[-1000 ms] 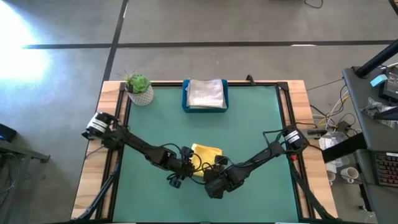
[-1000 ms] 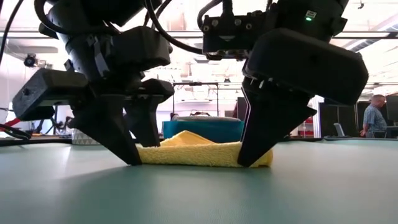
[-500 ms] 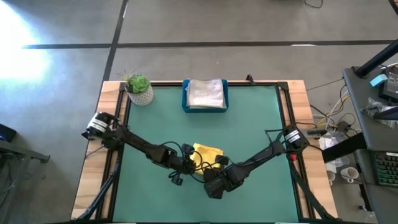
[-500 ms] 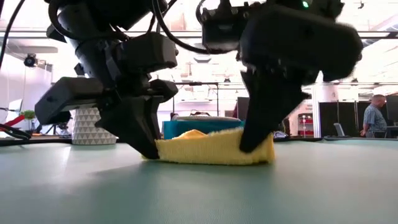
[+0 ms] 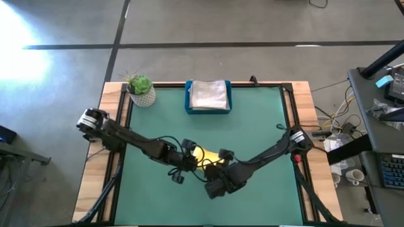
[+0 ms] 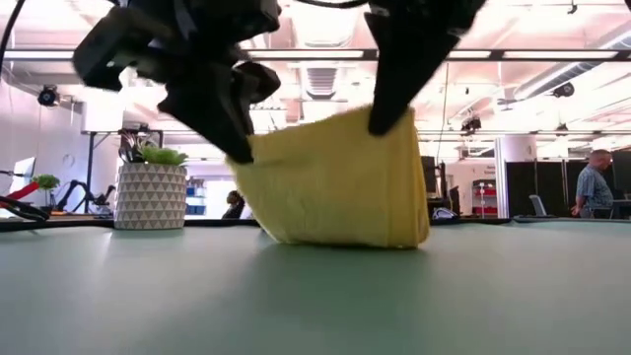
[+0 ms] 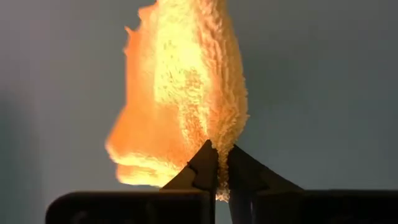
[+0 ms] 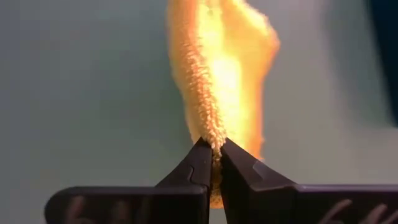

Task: Fold microfiber towels
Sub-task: Put the folded yellow microfiber towel into the blue bin

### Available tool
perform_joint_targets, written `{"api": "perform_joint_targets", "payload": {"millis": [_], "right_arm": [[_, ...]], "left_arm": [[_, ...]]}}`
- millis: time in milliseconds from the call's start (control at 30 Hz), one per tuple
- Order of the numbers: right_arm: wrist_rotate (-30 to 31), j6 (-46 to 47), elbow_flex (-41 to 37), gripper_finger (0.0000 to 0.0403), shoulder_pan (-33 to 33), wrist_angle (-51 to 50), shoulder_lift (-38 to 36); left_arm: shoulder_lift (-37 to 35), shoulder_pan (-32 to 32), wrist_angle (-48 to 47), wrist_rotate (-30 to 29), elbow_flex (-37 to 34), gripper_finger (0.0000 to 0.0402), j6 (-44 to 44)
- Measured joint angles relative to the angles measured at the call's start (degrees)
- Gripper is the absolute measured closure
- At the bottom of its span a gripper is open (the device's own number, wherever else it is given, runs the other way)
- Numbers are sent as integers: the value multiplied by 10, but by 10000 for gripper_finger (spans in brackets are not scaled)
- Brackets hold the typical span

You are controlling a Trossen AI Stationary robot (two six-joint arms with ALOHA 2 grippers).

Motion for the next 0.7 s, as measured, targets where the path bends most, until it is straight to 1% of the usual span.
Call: {"api": "perform_joint_targets", "payload": {"millis": [100, 200, 300, 600, 700], "right_arm": [[19, -8, 28, 394, -11, -52, -1], [40, -13, 50, 394, -24, -102, -2], [57, -24, 63, 394, -40, -125, -10], [109, -59, 64, 394, -113, -131, -63], [117, -88, 63, 394, -148, -130, -75]], "left_arm": [[-17, 5, -18, -14, 9, 400, 2], [-35, 13, -34, -29, 19, 400, 25], [-49, 30, -38, -39, 22, 400, 31], [-79, 112, -43, -44, 24, 400, 47], [-87, 142, -43, -63, 31, 400, 71]]}}
